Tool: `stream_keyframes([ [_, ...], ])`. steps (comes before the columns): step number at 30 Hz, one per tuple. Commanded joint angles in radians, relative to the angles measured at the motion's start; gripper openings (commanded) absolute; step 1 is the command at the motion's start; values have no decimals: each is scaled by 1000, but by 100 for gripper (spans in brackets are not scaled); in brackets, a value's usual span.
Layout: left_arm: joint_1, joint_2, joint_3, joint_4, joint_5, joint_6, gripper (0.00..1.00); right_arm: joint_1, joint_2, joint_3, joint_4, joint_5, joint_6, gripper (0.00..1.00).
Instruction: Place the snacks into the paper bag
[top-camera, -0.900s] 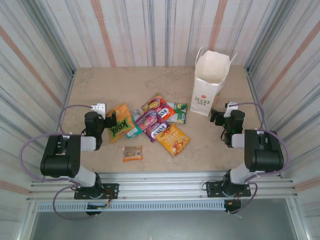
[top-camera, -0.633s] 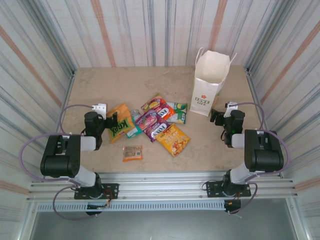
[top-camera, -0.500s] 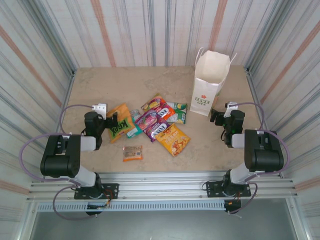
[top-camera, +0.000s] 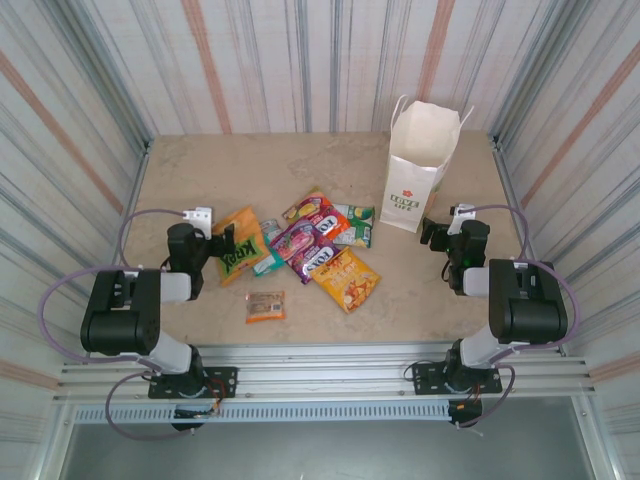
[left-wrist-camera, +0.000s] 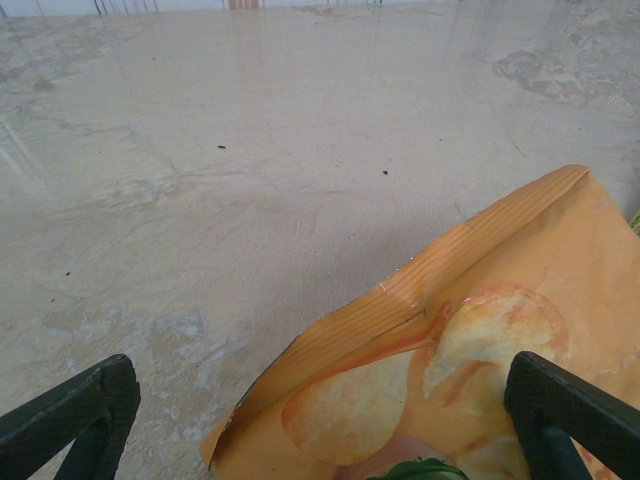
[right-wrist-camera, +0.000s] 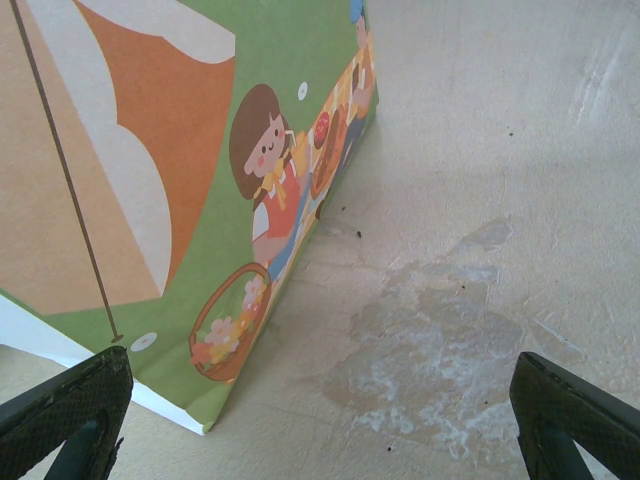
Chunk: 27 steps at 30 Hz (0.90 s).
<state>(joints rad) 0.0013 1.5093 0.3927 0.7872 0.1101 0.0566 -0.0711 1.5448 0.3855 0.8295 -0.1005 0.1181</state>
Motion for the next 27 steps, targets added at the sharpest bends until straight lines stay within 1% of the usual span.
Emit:
stream_keyframes([
  [1,5,-3,18,0,5,8,99,4,-8,16,-9,21,-28,99],
  [4,1,-32,20,-20,-42,-7,99,2,-67,48,-112,28,-21,99],
  [6,-6,-79,31,-82,-96,-16,99,1,-136,86,-242,22,-13,99],
  [8,-21,-144,55,-174,-130,-10,99,0,-214,138,-412,10,9,99],
  [10,-56,-217,90,-276,-197,-1,98,2,-284,191,-570,-17,27,99],
  [13,-119,-319,166,-425,-238,-5,95,3,-378,278,-808,-44,72,99],
  [16,-203,-377,293,-606,-251,-1,90,6,-454,376,-1033,-83,118,99],
  [19,-290,-379,433,-781,-288,-1,89,28,-530,477,-1227,-108,148,99],
  [20,-311,-369,485,-848,-284,-2,88,40,-549,513,-1285,-107,151,99],
  [23,-359,-319,619,-1018,-255,-19,85,83,-607,641,-1459,-84,148,99],
  [25,-383,-283,694,-1109,-227,-42,83,115,-611,735,-1567,-61,141,99],
  [27,-408,-251,747,-1164,-205,-62,80,145,-596,834,-1669,-35,137,99],
])
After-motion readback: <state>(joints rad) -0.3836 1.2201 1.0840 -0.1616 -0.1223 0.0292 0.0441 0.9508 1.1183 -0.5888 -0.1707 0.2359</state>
